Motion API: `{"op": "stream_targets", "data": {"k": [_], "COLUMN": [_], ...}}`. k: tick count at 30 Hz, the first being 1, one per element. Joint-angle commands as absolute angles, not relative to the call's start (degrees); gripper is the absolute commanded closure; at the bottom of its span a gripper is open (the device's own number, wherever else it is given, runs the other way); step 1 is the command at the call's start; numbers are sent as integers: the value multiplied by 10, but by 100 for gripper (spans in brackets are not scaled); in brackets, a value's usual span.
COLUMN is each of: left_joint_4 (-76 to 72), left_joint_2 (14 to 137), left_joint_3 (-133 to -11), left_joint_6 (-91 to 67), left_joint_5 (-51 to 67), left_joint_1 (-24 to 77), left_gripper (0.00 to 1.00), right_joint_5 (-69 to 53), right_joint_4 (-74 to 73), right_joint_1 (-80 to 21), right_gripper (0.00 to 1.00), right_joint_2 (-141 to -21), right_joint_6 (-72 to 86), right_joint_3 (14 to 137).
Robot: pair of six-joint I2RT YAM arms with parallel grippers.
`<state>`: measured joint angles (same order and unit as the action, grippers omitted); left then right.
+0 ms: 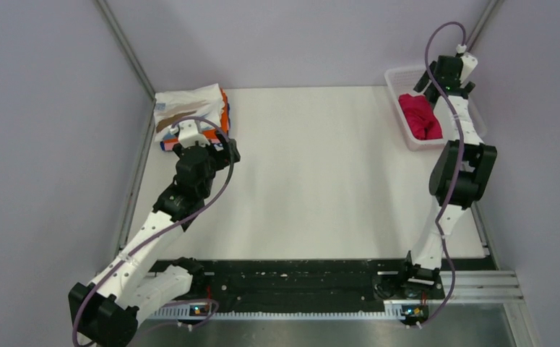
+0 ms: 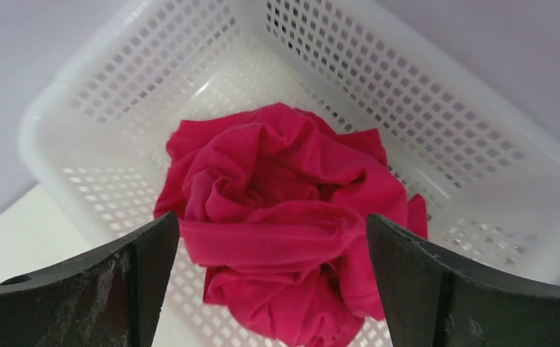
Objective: Fold and stack the t-shirts
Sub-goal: Grab crumpled tshirt from bin with the right arm, then move the tshirt to the center of the board
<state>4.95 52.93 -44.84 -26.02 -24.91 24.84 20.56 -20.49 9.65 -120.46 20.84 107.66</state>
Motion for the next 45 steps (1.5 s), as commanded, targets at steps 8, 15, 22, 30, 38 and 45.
{"op": "stream_targets", "data": {"k": [8, 15, 22, 30, 38, 45], "left_joint_4": [51, 62, 90, 133, 196, 254], "left_joint_2": [534, 499, 491, 443, 415, 409], "left_joint_3": [-481, -468, -474, -467, -476, -480], "left_joint_6": [-264, -283, -312, -346, -386, -421], "left_joint_5": [-270, -273, -261, -264, -286, -292], "left_joint_1": [249, 248, 249, 249, 248, 248], "left_gripper": [1, 1, 1, 1, 1, 1], "right_joint_5": [188, 170, -121, -248, -346, -236], "right_joint_4": [-232, -184, -189, -180, -147, -97], "right_joint_1": [100, 99, 78, -98, -187, -157], "right_gripper": [74, 100, 100, 100, 100, 100], "right_joint_2": [-1329, -1199, -1048, -928, -950, -860], "right_joint_6": [283, 241, 235, 196, 263, 252], "right_joint_3": [1197, 1237, 1240, 1258, 1328, 1028]}}
